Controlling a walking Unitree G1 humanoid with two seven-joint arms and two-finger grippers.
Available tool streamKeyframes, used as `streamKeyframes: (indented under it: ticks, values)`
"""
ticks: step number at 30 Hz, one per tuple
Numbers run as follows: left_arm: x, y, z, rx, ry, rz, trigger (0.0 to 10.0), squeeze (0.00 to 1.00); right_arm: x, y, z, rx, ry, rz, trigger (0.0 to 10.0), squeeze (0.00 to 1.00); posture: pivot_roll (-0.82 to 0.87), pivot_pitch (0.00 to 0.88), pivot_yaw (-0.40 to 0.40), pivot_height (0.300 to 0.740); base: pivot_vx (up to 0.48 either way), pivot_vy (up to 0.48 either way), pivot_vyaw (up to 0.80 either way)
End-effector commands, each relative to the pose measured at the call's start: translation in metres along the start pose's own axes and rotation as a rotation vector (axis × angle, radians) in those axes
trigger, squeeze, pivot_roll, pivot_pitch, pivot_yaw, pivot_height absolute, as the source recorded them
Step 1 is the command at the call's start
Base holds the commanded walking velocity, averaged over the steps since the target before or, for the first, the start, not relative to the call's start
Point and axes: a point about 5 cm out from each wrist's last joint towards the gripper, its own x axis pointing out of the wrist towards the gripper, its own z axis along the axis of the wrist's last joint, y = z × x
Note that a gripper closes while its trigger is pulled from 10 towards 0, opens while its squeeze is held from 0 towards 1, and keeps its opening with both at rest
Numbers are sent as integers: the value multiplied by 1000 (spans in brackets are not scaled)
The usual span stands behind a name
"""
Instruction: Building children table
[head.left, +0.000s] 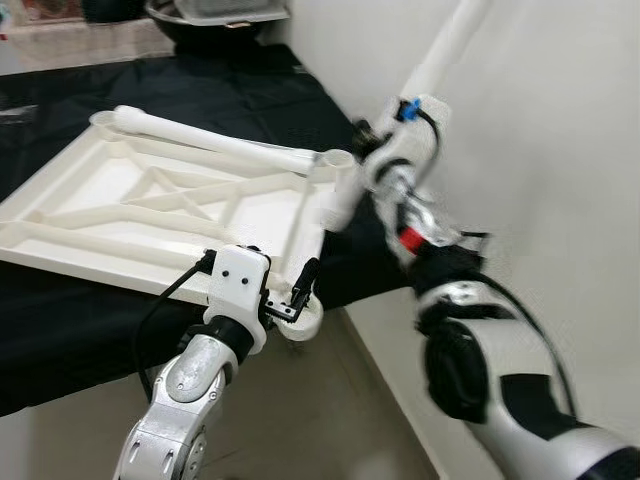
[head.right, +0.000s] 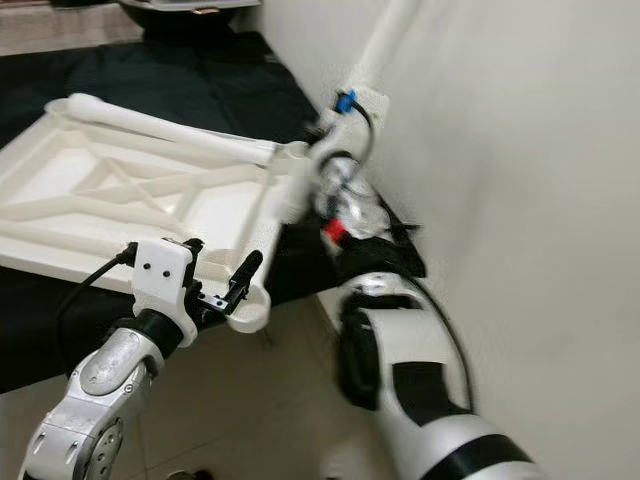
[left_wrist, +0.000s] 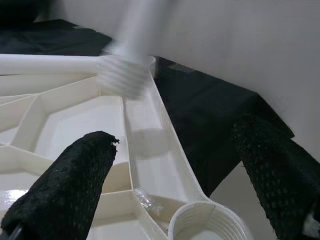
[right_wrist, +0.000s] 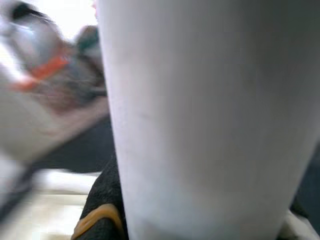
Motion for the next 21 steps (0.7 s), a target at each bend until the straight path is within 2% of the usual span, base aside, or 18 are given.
streamKeyframes:
  ticks: [1,3,5,6,8,9,11,12,13,15,16,18,19,21]
  values:
    - [-2,1,3,4,-7,5,10000,0,1,3,9,30,-38,11,10000,0,104,171,-91,740,0,0,0]
    - [-2,2,4,4,-14,8,10000,0,1,10,10,-7,-50,37,10000,0,105,166,-92,740,0,0,0]
    - [-2,2,4,6,-21,11,10000,0,1,10,14,-99,-83,58,10000,0,106,160,-97,740,0,0,0]
    - [-2,2,4,6,-21,11,10000,0,1,10,14,-99,-83,58,10000,0,106,160,-97,740,0,0,0]
    - [-2,2,3,9,-16,11,10000,0,-1,7,22,-205,-133,67,10000,0,101,148,-101,740,0,0,0]
    - [-2,2,2,8,-15,10,10000,0,-2,3,31,-342,-188,63,10000,0,96,146,-99,740,0,0,0]
    - [-2,2,2,8,-15,10,10000,0,-2,3,31,-342,-188,63,10000,0,96,146,-99,740,0,0,0]
    - [-2,2,2,8,-14,10,10000,0,-3,-5,40,-488,-225,37,10000,0,91,141,-97,740,0,0,0]
    - [-2,2,1,9,-13,10,10000,0,-5,-17,47,-588,-243,6,10000,0,87,136,-97,740,0,0,0]
    - [-2,2,1,9,-13,10,10000,0,-5,-17,47,-588,-243,6,10000,0,87,136,-97,740,0,0,0]
    - [-2,2,0,7,-13,9,10000,0,-7,-30,47,-672,-227,-28,10000,0,87,134,-96,740,0,0,0]
    - [-3,1,0,4,-12,9,10000,0,-13,-55,27,-772,-126,-60,10000,0,86,132,-93,740,0,0,0]
    - [-4,1,-1,7,-10,8,10000,0,-17,-65,11,-769,-61,-70,10000,0,90,133,-90,740,0,0,0]
    - [-5,0,-1,7,-7,8,10000,0,-22,-74,-10,-731,12,-79,10000,0,93,136,-92,740,0,0,0]
